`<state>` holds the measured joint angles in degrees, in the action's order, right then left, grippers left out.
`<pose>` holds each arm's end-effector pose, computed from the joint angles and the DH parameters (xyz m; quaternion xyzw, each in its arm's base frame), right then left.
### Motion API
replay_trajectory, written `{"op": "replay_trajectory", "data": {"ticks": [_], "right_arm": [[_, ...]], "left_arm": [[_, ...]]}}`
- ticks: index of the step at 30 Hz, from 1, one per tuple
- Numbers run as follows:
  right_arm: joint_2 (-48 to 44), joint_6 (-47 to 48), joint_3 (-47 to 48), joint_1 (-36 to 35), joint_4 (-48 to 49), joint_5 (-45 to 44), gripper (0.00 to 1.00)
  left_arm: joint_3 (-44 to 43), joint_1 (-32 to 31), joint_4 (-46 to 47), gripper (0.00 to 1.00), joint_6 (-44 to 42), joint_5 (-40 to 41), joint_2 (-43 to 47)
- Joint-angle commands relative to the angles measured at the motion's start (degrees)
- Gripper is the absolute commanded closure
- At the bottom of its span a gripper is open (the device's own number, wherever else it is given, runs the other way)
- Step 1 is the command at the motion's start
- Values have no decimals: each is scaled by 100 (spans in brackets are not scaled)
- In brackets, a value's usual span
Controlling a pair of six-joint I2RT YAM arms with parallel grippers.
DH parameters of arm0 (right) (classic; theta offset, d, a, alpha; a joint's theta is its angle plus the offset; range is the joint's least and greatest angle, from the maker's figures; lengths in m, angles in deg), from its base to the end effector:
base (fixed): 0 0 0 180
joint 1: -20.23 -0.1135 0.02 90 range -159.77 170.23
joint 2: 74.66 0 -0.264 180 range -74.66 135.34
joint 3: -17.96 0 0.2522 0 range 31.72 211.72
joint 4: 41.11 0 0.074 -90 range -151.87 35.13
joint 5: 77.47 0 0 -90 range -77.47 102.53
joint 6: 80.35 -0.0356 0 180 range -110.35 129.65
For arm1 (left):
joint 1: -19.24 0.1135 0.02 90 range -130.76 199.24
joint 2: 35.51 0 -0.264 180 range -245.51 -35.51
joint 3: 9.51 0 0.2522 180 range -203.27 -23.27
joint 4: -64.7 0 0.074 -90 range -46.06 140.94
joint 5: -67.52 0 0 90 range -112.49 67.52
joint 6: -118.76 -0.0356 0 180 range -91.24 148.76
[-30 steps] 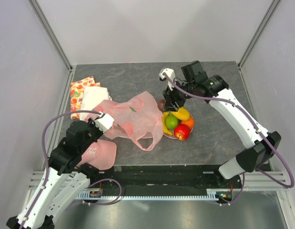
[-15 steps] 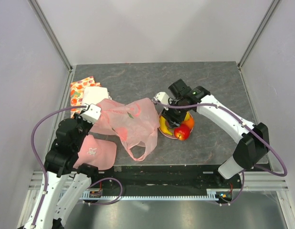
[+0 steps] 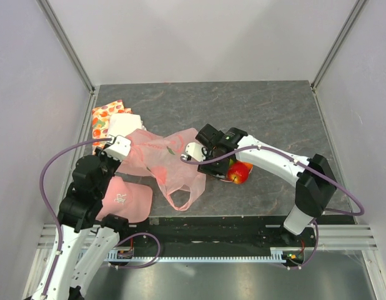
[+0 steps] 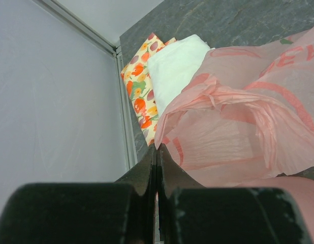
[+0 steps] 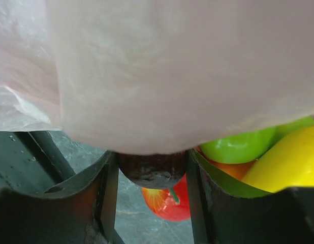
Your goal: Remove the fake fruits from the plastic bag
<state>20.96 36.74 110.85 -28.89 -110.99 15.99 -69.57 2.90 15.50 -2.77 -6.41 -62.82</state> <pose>0.2147 0.2513 0.2597 -0.6133 0.7747 0.0582 0.1426 0.1000 -0.0190 0.3404 0.2453 0.7589 0.1893 0.5728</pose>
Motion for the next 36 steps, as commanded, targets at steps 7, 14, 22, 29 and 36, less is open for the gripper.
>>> {"op": "replay_trajectory", "data": {"ticks": [7,14,22,29,36], "right_arm": [[150,437,-372,-361,259,-715,76],[159,955,-530,-677,391,-1049,74],[221,1781,-671,-1046,417,-1638,73],[221,2651,-943,-1345,435,-2367,73],[282,2925,-1058,-1381,453,-2816,72]], "left_arm": [[-54,61,231,98,-55,-8,77],[16,69,248,99,-20,-69,68],[86,87,266,98,24,-113,103],[157,87,310,98,24,-140,147],[218,104,327,98,59,-184,191]]}}
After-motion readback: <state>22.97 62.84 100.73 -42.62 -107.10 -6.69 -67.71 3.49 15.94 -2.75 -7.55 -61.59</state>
